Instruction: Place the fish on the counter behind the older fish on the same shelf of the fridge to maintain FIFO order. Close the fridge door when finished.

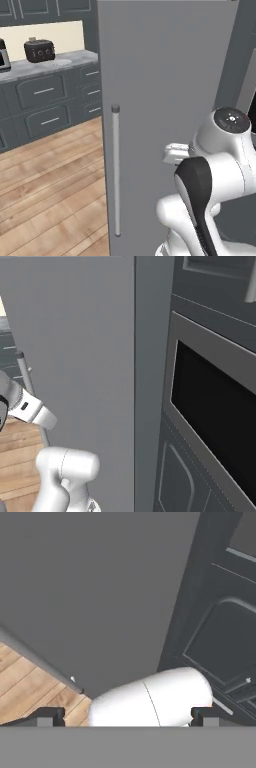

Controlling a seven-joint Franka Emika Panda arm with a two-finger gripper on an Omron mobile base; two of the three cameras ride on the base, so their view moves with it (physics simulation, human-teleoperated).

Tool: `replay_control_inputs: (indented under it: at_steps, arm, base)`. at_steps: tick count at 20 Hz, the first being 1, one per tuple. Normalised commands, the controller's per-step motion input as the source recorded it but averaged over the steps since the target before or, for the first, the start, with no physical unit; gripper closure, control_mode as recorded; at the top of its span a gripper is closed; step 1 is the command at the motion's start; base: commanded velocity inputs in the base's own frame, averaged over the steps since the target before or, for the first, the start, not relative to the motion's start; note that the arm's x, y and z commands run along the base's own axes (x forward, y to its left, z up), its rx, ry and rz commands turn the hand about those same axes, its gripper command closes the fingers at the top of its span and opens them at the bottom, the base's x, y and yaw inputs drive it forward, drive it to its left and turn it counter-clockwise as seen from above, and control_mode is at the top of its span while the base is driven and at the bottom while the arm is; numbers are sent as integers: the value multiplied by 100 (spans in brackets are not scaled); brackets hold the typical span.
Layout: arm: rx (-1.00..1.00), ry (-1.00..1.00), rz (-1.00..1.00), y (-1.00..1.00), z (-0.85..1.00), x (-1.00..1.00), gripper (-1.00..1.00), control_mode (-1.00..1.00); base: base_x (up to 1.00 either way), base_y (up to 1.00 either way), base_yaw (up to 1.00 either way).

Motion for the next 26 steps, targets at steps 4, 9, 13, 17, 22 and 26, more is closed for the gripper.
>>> replay_control_inputs:
  at_steps: [4, 9, 13, 17, 22, 26]
  arm:
    - [1, -16, 0, 0, -11, 66, -100, -100]
    - [0, -19, 0, 0, -25, 62, -100, -100]
    - [0, -19, 0, 0, -27, 64, -100, -100]
    - [0, -16, 0, 0, -23, 66, -100, -100]
    - [0, -17, -1, 0, -22, 57, -100, -100]
    - [0, -17, -4, 0, -15, 51, -100, -100]
  base:
    - [0, 0, 0]
    - [0, 0, 0]
    - [0, 0, 0]
    - [0, 0, 0]
    - [0, 0, 0]
    - [0, 0, 0]
